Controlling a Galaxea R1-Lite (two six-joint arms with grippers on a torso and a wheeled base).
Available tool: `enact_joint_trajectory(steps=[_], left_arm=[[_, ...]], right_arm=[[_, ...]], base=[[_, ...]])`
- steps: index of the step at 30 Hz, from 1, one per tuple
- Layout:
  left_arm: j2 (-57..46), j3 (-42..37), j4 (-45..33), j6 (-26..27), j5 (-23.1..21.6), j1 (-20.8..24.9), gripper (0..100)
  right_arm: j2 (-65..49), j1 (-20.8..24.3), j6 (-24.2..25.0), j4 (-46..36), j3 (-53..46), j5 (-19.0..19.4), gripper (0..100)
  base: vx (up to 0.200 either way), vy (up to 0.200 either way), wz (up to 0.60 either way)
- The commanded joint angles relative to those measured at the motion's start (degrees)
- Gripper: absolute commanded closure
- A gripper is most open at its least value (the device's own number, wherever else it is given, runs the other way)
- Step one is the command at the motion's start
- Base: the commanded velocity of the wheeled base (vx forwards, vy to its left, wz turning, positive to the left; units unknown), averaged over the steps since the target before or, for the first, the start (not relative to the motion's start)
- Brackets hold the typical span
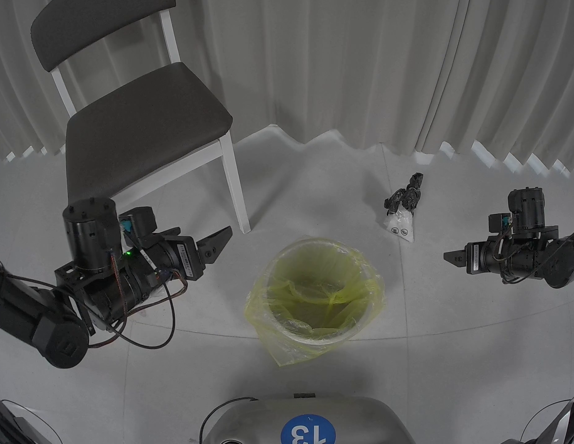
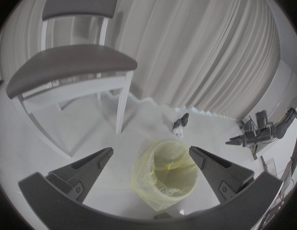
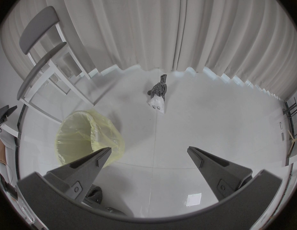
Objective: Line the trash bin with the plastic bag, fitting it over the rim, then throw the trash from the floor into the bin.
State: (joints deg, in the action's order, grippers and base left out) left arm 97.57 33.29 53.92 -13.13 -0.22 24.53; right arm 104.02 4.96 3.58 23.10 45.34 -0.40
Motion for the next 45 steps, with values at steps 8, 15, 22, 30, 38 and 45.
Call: enact_joint_trajectory(steps=[8,15,22,30,38,45], left_arm=[[-11.97,-3.67,-0.22,0.39,2.33,2.28,0],[-14.69,-4.73,-1.36,5.39,3.03,1.58,0],[-20.49,-5.17,-6.02,11.11,6.2,1.31,0],[-25.94,-6.93,-5.93,11.46,5.93,3.25,0],[-26.82,-9.39,-10.59,22.36,6.11,1.84,0],[-28.23,-8.07,-16.83,22.27,5.05,2.72,0]], right_arm=[[-12.53,0.84,0.46,-0.43,-6.75,-0.13,0],[-20.7,1.19,0.46,-0.43,-10.09,-0.21,0],[-29.93,1.1,0.46,-2.45,-12.73,-0.13,0],[-40.92,1.28,1.87,-4.82,-16.07,0.23,0],[-44.52,1.01,1.78,-5.0,-16.6,-0.04,0],[-43.55,2.77,1.95,-5.0,-20.64,0.84,0]], base=[[0.0,0.0,0.0],[0.0,0.0,0.0],[0.0,0.0,0.0],[0.0,0.0,0.0],[0.0,0.0,0.0],[0.0,0.0,0.0]])
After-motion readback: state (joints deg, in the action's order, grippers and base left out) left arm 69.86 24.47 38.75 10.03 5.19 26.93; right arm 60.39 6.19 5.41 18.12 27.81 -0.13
